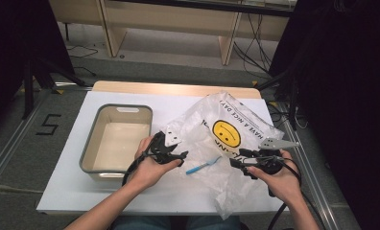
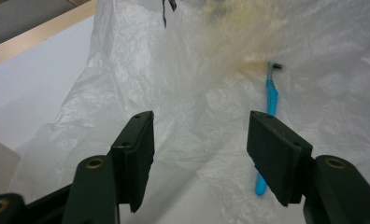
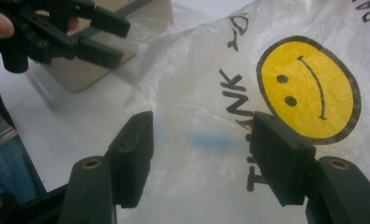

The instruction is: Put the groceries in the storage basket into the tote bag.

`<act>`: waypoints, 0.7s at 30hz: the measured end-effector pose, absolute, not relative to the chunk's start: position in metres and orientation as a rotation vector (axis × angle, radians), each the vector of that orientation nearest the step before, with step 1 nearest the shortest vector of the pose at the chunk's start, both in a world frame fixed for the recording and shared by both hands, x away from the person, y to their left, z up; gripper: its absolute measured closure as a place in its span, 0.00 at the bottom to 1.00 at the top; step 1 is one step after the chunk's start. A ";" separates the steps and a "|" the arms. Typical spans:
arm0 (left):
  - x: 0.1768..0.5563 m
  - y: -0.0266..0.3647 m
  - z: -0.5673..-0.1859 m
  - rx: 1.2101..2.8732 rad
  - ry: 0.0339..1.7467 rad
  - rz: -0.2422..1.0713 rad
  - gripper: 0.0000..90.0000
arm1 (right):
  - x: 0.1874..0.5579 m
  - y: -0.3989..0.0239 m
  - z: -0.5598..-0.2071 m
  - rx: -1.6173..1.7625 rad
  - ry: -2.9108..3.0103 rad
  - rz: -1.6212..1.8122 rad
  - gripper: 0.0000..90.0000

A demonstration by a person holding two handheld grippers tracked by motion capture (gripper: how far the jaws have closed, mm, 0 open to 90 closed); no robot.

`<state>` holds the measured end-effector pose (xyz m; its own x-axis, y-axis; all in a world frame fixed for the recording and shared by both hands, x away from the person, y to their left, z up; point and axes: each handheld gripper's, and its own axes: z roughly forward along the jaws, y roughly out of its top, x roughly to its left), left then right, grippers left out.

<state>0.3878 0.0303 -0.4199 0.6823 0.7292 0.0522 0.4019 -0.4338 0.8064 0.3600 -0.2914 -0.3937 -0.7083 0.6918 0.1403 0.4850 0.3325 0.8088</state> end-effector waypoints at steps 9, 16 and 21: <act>0.385 0.032 -0.417 2.076 0.856 0.511 0.45 | 0.356 -0.288 -0.394 1.058 2.372 1.323 0.45; 0.383 0.033 -0.417 2.066 0.862 0.512 0.46 | 0.355 -0.295 -0.392 1.130 2.314 1.296 0.44; 0.383 0.036 -0.417 2.070 0.867 0.515 0.46 | 0.360 -0.314 -0.406 1.328 2.240 1.089 0.47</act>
